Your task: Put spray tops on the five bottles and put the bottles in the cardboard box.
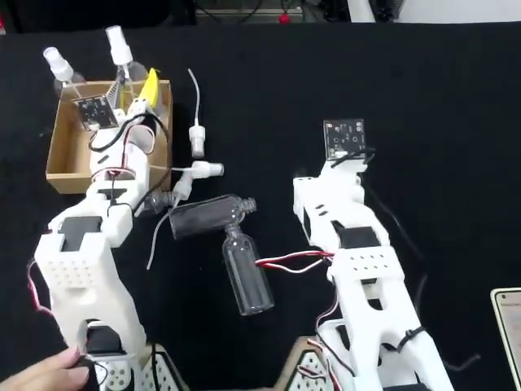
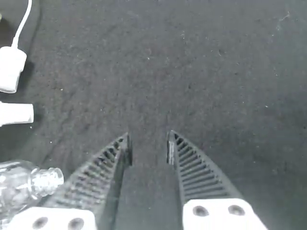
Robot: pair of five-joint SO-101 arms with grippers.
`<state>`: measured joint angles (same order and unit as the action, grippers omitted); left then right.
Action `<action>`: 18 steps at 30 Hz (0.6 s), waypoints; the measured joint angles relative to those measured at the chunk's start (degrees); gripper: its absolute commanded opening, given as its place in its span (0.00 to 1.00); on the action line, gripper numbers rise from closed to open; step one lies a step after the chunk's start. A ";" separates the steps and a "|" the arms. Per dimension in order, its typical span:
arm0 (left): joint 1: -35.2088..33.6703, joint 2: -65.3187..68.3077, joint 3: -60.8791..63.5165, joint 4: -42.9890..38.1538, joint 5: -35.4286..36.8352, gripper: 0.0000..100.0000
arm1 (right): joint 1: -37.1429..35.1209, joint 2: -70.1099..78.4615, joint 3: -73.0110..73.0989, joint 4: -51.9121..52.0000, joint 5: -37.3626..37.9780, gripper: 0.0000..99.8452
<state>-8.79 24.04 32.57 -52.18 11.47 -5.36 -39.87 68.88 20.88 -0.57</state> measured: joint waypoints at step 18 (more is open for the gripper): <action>-0.79 6.24 -7.03 -0.53 0.00 0.09 | 0.00 0.00 0.00 0.00 0.00 0.11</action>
<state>-9.58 30.29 25.54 -52.70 11.47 -5.36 -39.87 68.88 20.88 -0.57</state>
